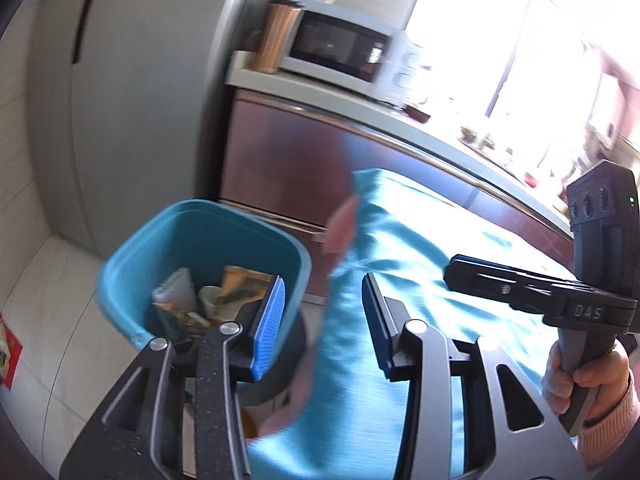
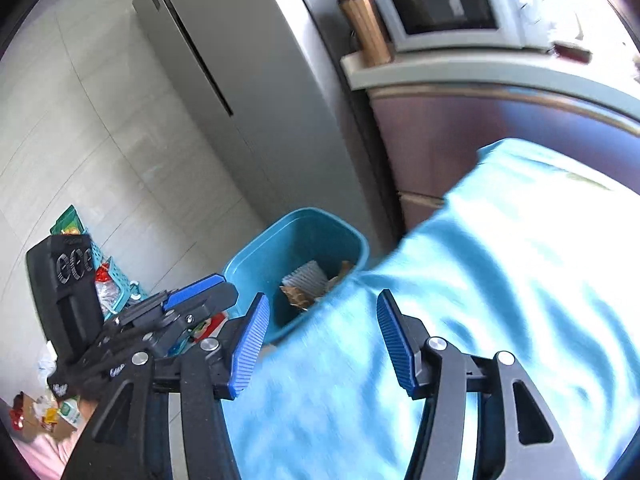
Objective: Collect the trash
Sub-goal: 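Withdraw both open tools from the bin back over the table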
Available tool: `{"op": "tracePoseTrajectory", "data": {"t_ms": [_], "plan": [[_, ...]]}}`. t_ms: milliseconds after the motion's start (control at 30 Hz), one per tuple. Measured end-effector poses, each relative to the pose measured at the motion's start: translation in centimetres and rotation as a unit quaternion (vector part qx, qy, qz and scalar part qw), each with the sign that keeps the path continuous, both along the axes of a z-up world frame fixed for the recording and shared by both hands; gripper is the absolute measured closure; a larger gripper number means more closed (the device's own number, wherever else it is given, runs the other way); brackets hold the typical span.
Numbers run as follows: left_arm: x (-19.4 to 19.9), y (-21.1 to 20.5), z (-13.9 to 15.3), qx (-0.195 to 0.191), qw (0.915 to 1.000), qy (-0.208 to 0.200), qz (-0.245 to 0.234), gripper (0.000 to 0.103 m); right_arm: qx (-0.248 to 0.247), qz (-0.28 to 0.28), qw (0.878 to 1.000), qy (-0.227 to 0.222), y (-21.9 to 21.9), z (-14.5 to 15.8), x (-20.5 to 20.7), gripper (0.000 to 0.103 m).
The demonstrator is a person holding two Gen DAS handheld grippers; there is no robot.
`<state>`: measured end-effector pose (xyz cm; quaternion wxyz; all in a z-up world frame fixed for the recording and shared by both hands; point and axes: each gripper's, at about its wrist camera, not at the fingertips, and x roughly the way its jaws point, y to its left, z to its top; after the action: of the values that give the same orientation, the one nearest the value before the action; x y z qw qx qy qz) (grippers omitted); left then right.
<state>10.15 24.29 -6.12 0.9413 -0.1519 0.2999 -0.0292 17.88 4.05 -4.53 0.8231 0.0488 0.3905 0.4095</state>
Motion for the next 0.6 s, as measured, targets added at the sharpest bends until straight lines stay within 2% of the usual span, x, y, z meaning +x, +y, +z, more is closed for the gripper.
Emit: {"op": "tracePoseTrajectory", "data": {"t_ms": [200, 333, 433, 600], "plan": [[-0.3, -6.0, 0.8, 0.012, 0.9968, -0.01, -0.079, 0.06, -0.006, -0.079, 0.996, -0.034, -9.5, 0.8, -3.8, 0.048], [0.2, -10.5, 0.8, 0.019, 0.9917, -0.008, -0.127, 0.06, -0.009, -0.163, 0.986, -0.03, -16.8, 0.8, -6.2, 0.048], [0.7, -13.7, 0.6, 0.023, 0.987, -0.003, -0.159, 0.059, -0.009, -0.233, 0.972, -0.019, -22.4, 0.5, -8.3, 0.048], [2.1, -18.2, 0.5, 0.03, 0.9796, 0.003, -0.199, 0.058, -0.011, -0.336, 0.942, -0.006, -30.2, -0.8, -11.1, 0.048]]}}
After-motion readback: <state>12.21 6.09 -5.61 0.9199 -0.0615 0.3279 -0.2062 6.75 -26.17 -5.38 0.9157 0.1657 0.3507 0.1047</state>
